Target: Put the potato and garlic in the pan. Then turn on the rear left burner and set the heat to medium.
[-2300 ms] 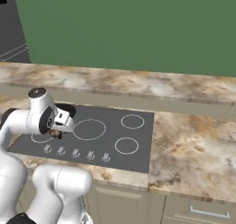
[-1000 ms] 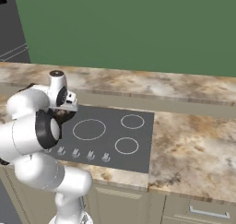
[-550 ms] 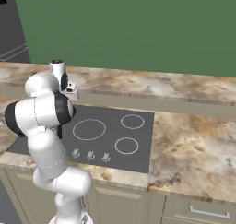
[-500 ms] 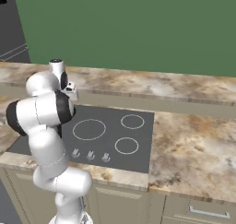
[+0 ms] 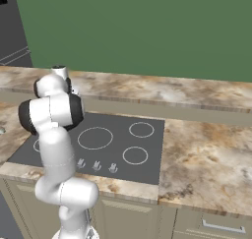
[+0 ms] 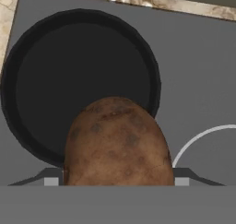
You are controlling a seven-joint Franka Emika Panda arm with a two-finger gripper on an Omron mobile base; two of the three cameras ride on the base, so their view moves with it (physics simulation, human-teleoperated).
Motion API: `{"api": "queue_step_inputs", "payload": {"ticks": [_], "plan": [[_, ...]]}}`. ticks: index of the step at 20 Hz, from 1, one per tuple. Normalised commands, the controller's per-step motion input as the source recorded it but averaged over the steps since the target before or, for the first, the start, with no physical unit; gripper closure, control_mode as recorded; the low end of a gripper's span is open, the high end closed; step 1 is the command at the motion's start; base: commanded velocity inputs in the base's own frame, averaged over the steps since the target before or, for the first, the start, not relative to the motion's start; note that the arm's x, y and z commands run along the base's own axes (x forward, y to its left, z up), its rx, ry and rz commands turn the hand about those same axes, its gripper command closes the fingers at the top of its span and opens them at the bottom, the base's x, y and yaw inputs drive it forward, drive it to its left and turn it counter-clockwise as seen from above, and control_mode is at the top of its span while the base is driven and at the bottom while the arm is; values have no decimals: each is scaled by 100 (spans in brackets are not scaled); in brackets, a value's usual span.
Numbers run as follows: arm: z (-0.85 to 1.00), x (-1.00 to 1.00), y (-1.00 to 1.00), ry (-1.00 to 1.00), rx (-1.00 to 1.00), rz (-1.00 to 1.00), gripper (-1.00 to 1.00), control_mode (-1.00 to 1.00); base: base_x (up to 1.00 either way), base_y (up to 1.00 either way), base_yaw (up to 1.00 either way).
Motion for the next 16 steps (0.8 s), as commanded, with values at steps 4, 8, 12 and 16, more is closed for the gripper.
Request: {"api": "queue_step_inputs", "payload": {"ticks": [4, 8, 12, 16], "plan": [[-45, 28, 16, 0, 0, 0, 100, -100, 0, 0, 0], [-17, 28, 28, 0, 0, 0, 100, -100, 0, 0, 0], [-24, 32, 37, 0, 0, 0, 100, -100, 0, 0, 0], [-31, 6, 24, 1, 0, 0, 100, -100, 0, 0, 0]]}}
